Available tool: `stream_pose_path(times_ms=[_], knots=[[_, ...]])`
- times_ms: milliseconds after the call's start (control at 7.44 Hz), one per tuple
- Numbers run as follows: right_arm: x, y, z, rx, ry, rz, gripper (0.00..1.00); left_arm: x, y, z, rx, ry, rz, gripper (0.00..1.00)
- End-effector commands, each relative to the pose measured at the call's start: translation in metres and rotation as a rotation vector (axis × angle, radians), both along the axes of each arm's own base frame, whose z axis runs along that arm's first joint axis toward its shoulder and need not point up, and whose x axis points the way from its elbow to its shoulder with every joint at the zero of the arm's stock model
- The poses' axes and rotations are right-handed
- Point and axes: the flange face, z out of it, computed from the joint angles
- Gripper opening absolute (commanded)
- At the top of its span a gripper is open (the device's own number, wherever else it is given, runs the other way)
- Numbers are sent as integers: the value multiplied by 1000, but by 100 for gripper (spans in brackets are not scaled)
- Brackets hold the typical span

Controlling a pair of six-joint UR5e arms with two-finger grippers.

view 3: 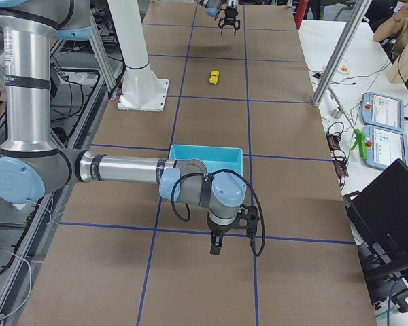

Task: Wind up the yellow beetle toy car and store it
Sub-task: 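Withdraw the left arm while the right arm moves toward the car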

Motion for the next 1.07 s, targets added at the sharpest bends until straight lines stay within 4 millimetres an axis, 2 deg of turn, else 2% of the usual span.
stream_pose_path(times_ms=[0, 269, 537, 672, 806, 940], knots=[[1, 0, 0, 0, 0, 1, 100, -27, -4, -3, -126, -5, -108, 100], [1, 0, 0, 0, 0, 1, 100, -55, -8, 5, -250, -18, -207, 100], [0, -3, -4, 9, -1, -1, 100, -92, -16, 15, -315, -37, -291, 100], [0, -10, -18, 45, -5, -6, 100, -112, -20, 20, -368, -48, -338, 100], [-5, -33, -55, 120, -1, -19, 100, -121, -26, 22, -371, -80, -384, 100], [-37, -67, -93, 192, 3, -83, 100, -135, -28, 32, -419, -115, -431, 100]])
